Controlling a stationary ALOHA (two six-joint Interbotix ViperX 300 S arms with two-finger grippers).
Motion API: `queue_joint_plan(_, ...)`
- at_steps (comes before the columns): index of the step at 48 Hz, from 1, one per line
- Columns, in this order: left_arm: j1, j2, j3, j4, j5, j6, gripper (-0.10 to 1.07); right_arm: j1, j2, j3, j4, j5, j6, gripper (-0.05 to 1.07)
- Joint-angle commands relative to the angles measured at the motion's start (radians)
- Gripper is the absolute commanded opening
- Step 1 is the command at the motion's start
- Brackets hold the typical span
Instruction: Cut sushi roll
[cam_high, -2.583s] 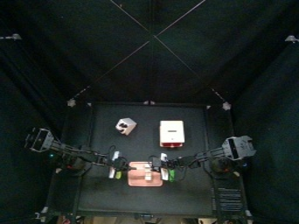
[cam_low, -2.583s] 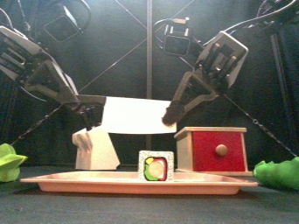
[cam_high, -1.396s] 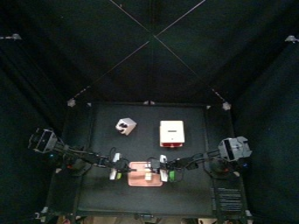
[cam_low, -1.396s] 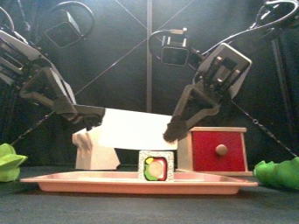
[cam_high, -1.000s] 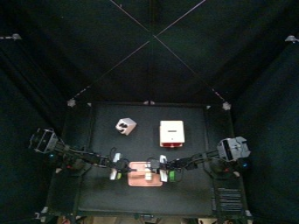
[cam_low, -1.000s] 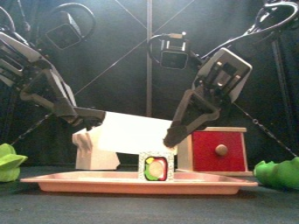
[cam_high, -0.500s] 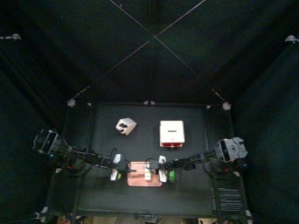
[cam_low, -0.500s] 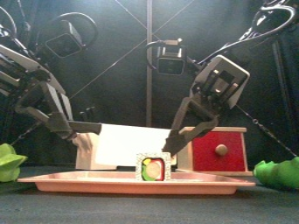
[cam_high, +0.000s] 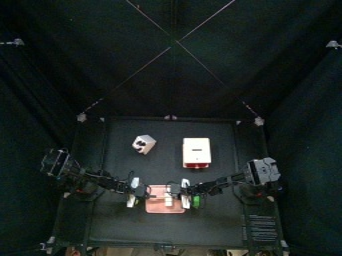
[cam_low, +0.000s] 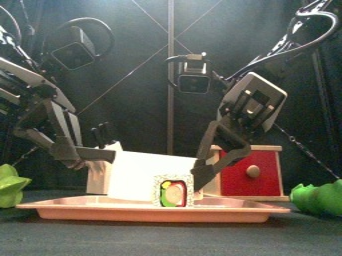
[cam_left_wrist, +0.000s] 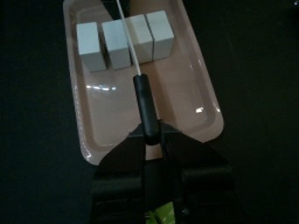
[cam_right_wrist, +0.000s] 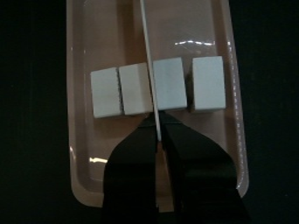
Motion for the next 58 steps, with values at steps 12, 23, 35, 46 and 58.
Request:
queue_joint_plan(12,-0.031,0.0,0.006,0.0,0.032,0.002,0.45,0.011,0.014,0.011,0.018,0.041,0.003,0.26)
queue_joint_plan(23,-0.037,0.0,0.005,0.0,0.049,0.002,0.45,0.012,0.023,0.008,0.034,0.058,0.003,0.26)
queue_joint_plan(35,-0.074,-0.021,-0.003,0.002,0.058,0.003,0.45,0.041,-0.003,0.0,0.044,0.087,0.003,0.26)
queue_joint_plan(46,-0.086,-0.071,-0.005,0.015,0.055,0.006,0.45,0.051,-0.054,-0.008,0.038,0.091,0.002,0.26)
queue_joint_plan(58,-0.063,-0.14,-0.002,0.049,0.021,0.003,0.45,0.006,-0.092,-0.015,0.026,0.086,0.002,0.26)
